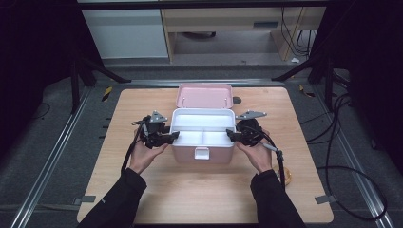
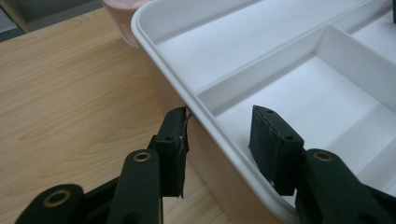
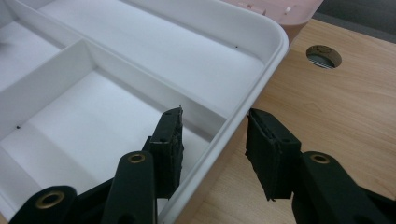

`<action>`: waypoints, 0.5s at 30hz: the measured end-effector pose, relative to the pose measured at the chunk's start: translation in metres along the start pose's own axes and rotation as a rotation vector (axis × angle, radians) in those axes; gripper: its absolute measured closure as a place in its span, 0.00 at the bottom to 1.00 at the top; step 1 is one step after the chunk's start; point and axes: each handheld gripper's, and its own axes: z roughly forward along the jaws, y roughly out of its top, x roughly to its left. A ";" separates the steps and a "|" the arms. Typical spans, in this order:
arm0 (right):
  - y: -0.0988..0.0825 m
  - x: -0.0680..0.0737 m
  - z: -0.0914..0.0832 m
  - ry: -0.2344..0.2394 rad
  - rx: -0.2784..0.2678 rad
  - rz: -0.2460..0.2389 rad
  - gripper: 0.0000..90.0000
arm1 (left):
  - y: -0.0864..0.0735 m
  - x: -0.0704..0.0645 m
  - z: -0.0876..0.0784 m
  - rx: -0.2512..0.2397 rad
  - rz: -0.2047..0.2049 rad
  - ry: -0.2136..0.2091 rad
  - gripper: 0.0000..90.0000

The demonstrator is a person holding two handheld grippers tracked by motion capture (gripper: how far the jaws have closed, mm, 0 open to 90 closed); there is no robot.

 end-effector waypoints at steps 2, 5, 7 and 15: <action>0.000 0.001 0.000 0.004 0.000 0.007 0.63 | -0.001 0.000 -0.002 0.000 0.000 0.007 0.63; 0.000 0.004 0.001 0.011 -0.002 0.003 0.63 | -0.004 0.001 -0.006 0.003 -0.009 0.011 0.63; 0.000 0.006 0.002 0.018 -0.005 -0.002 0.63 | -0.007 0.002 -0.009 0.013 -0.011 0.018 0.63; -0.002 0.011 0.003 0.044 -0.017 0.020 0.64 | -0.011 0.001 -0.014 0.002 -0.021 0.029 0.63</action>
